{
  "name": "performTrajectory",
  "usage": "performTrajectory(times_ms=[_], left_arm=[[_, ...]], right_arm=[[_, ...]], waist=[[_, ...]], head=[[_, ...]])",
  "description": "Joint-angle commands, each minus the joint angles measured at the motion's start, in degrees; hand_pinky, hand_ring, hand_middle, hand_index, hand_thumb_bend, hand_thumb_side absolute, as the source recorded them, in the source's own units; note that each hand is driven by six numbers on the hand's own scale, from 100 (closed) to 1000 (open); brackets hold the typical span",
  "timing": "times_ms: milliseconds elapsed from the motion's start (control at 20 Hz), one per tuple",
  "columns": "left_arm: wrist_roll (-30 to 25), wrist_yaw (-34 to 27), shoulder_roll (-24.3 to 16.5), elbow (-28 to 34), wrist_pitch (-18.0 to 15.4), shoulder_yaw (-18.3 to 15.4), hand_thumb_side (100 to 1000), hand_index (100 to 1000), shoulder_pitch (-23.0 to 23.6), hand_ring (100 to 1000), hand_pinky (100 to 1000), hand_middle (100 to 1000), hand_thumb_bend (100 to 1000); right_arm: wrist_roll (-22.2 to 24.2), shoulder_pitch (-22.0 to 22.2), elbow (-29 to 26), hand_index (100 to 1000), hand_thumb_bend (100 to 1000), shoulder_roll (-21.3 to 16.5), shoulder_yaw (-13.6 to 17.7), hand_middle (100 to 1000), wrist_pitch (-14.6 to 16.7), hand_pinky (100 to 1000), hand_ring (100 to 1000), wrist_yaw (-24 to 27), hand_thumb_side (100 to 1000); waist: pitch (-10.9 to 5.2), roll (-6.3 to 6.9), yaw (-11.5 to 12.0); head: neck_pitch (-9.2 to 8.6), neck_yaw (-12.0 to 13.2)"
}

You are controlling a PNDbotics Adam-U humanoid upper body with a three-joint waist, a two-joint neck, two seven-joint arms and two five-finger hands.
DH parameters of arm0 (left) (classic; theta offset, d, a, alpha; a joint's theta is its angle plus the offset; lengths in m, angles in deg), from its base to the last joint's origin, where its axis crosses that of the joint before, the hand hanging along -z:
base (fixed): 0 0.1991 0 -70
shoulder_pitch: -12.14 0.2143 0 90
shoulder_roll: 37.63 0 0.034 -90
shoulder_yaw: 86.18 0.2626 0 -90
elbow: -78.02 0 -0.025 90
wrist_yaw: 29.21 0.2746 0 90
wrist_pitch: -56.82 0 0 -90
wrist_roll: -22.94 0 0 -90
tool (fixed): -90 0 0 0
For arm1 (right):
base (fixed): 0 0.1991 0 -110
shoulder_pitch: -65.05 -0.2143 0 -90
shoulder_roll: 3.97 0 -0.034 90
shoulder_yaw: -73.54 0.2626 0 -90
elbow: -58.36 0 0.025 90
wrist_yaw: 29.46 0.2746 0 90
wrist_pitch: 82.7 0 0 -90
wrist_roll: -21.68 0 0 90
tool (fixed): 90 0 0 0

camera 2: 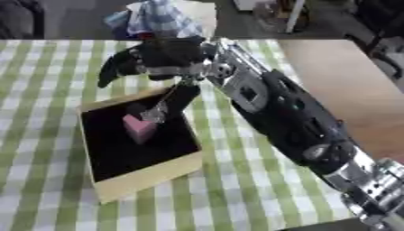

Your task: Pick up objects on the table and place them in the box.

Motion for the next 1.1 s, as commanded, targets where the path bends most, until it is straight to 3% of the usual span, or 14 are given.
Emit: performTrajectory(times_ms=[50, 600, 1100], left_arm=[[0.3, 0.1, -0.7, 0.6, 0.0, -0.8, 886, 710, -0.2, 517, 789, 515, 100], [0.6, 0.2, -0.6, 0.5, 0.0, -1.1, 885, 710, -0.1, 517, 789, 518, 100], [1.0, 0.3, -0.6, 0.5, 0.1, -1.3, 883, 711, -0.1, 522, 790, 524, 100]], right_arm=[[-1.7, 0.5, -3.8, 932, 117, -3.4, 2.6, 897, -1.1, 760, 867, 1.1, 470], [-7.2, 9.0, -7.3, 934, 100, -10.0, 8.9, 883, -4.7, 753, 835, 0.6, 457], [-14.9, 16.0, -4.7, 923, 100, -12.5, 15.9, 857, -8.4, 730, 798, 0.5, 422]], waist=[[-0.66, 0.37, -0.2], [-0.54, 0.62, -1.2], [-0.73, 0.57, -1.4]], head=[[-0.51, 0.3], [-1.06, 1.2], [-1.64, 1.4]])
